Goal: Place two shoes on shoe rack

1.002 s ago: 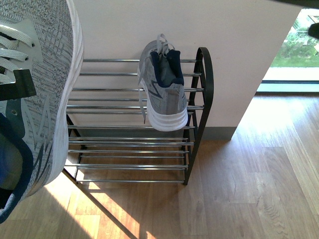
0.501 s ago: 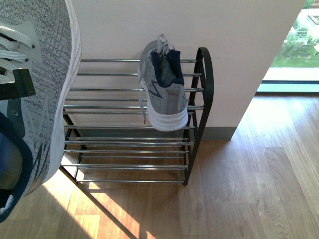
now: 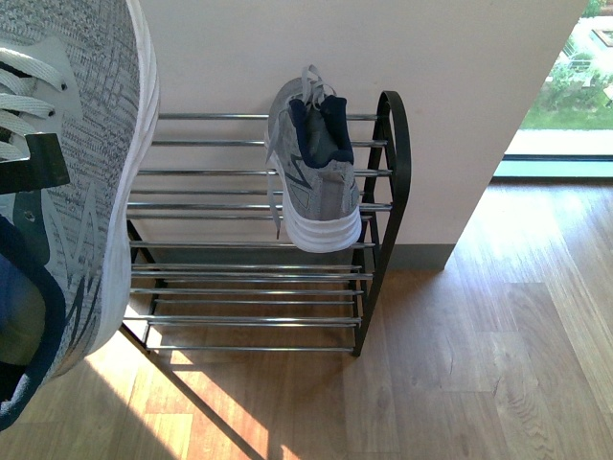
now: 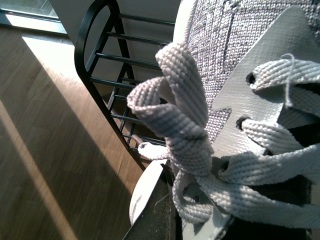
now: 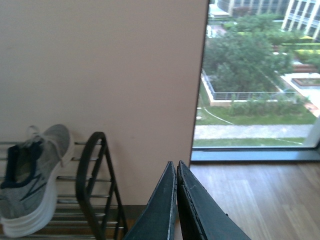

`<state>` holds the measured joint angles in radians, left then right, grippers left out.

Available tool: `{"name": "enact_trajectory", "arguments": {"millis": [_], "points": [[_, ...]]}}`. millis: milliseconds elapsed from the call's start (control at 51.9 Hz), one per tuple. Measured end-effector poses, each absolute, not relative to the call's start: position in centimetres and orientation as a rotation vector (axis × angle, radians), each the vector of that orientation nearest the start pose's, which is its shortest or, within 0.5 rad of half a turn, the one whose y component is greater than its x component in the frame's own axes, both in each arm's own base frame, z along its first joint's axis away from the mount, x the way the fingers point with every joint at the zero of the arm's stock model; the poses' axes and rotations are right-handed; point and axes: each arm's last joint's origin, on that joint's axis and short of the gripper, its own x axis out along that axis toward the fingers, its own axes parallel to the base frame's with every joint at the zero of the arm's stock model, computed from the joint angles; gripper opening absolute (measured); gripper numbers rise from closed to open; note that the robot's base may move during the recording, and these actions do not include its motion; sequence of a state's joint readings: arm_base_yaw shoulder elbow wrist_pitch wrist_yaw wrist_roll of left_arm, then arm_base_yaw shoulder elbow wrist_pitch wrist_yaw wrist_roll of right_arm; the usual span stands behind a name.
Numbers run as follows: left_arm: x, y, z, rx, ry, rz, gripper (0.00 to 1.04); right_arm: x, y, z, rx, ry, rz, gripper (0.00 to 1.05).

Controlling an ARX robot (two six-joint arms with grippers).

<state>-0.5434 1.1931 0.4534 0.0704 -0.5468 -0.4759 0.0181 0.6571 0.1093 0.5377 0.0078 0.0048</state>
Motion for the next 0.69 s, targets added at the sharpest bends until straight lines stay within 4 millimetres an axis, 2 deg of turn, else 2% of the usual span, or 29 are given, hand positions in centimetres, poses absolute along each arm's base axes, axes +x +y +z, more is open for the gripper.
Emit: {"name": "enact_trajectory", "arguments": {"millis": [77, 212, 231, 308, 463, 694], "points": [[19.3, -9.9, 17.0, -0.118, 0.552, 0.164, 0.02, 14.4, 0.0, 18.5, 0.005, 0.01, -0.003, 0.01], [19.9, -9.3, 16.5, -0.199, 0.535, 0.414, 0.02, 13.9, 0.1, 18.1, 0.005, 0.01, 0.005, 0.01], [20.6, -8.9, 16.1, -0.283, 0.541, 0.449, 0.02, 13.7, 0.0, 18.0, 0.005, 0.009, 0.002, 0.01], [22.6, -8.4, 15.4, -0.4, 0.563, 0.462, 0.02, 13.4, 0.0, 17.9, 0.005, 0.007, -0.002, 0.01], [26.6, -8.0, 14.3, -0.542, 0.622, 0.415, 0.02, 12.9, 0.0, 17.6, 0.005, 0.008, 0.002, 0.01], [33.0, -9.5, 13.3, -0.652, 0.699, 0.286, 0.02, 12.4, 0.0, 17.2, 0.004, -0.015, 0.001, 0.01]]}}
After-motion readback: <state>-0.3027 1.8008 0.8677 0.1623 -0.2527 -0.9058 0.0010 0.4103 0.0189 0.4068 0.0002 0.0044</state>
